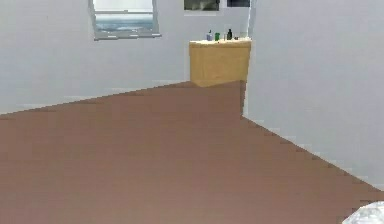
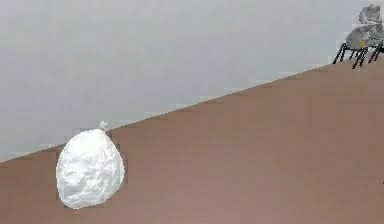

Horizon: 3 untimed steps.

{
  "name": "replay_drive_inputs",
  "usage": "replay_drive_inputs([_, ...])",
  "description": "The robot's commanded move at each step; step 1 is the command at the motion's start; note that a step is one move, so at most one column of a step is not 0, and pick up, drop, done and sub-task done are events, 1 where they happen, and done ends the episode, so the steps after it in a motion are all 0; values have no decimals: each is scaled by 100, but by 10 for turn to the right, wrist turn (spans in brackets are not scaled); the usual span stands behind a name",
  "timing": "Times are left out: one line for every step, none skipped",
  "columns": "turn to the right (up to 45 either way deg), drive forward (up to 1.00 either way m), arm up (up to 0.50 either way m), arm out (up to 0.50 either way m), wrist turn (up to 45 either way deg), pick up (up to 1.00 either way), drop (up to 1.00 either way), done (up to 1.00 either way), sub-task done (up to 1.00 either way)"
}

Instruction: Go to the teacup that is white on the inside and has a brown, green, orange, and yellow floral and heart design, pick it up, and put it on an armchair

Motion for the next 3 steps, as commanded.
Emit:
replay_drive_inputs([0, 100, 0, 0, 0, 0, 0, 0, 0])
replay_drive_inputs([30, 0, 0, 0, 0, 0, 0, 0, 0])
replay_drive_inputs([0, 100, 0, 0, 0, 0, 0, 0, 0])
